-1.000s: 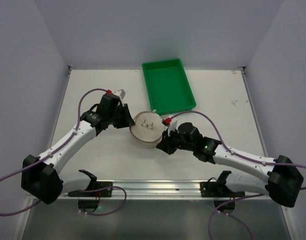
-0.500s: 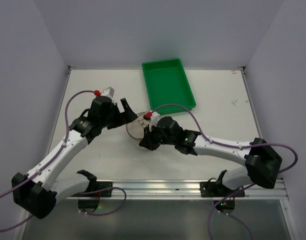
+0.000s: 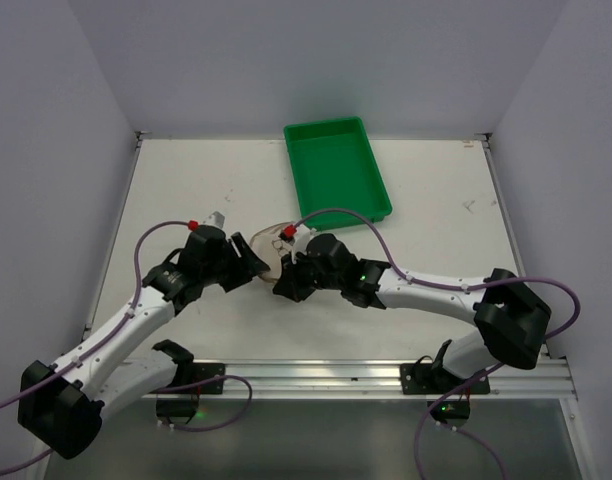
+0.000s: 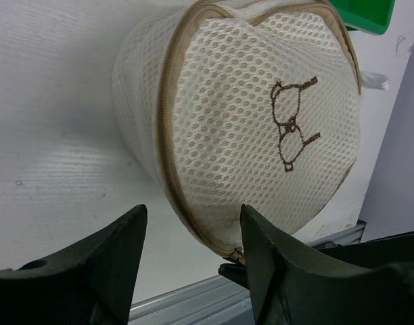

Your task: Unzip the laundry bag and remove the bra

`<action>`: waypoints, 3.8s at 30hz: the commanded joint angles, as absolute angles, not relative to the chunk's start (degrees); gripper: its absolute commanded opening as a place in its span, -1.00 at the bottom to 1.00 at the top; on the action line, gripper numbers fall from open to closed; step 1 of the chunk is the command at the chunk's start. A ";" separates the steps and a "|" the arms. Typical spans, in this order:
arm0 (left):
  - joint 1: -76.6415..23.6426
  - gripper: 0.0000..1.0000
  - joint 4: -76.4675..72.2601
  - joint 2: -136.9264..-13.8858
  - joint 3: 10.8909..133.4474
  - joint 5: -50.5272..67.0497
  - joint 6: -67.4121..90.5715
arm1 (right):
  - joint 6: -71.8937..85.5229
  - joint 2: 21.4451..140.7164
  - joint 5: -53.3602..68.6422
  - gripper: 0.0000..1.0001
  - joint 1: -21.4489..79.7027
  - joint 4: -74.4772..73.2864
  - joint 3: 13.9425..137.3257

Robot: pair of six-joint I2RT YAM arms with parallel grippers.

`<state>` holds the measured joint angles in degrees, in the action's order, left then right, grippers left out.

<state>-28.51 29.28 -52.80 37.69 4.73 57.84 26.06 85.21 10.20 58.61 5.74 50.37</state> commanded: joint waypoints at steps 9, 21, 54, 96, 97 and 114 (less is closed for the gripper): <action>-30.15 -1.00 26.89 -53.26 40.33 4.04 56.26 | 21.45 77.71 3.88 -1.00 55.65 1.94 47.74; -29.71 -1.00 31.37 -55.28 40.43 18.53 43.96 | 17.93 71.71 6.15 -1.00 32.96 -5.19 40.96; -28.39 0.50 30.94 -56.87 48.16 6.60 45.26 | 23.38 51.77 -2.55 0.48 47.02 -16.35 43.58; -8.44 0.30 23.03 -60.12 38.23 13.88 35.77 | 22.06 102.84 -38.68 -1.00 69.61 -26.81 87.10; -8.44 0.28 22.85 -60.20 38.41 15.71 35.77 | 21.71 101.35 -38.24 -1.00 69.61 -26.46 86.84; -17.84 0.23 16.79 -59.15 43.24 22.42 42.89 | 25.92 84.66 -23.29 -1.00 62.59 -23.91 75.52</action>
<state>-17.08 19.84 -60.34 40.32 21.04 40.71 23.38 89.76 -25.78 65.01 -25.28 78.48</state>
